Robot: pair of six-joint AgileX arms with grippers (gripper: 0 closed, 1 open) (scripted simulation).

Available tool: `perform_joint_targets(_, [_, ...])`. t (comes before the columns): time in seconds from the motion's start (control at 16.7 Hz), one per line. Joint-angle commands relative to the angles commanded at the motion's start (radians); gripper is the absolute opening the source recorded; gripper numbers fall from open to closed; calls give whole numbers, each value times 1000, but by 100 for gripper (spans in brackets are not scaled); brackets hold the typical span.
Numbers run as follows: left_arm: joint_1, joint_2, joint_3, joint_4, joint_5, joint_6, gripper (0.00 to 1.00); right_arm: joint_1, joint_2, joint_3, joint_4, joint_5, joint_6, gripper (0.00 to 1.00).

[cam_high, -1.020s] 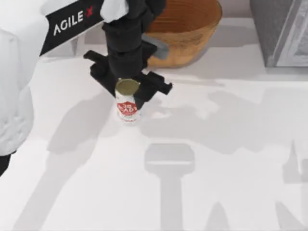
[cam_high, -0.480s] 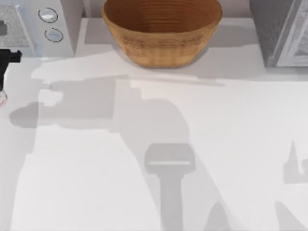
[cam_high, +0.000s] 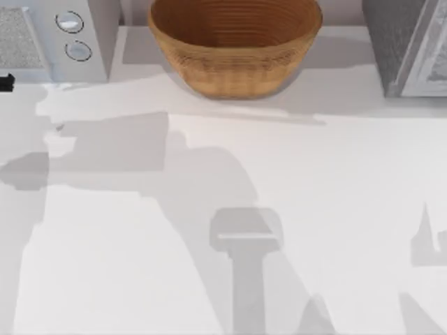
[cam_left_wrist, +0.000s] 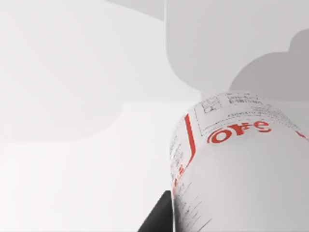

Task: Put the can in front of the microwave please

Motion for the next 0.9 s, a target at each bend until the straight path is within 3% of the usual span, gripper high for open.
perform_joint_targets(0.48, [3, -3, -29, 29, 2, -1, 0, 0, 0, 0, 0, 0, 0, 100])
perform_joint_targets(0.9, [3, -3, -29, 29, 2, -1, 53, 0, 0, 0, 0, 0, 0, 100])
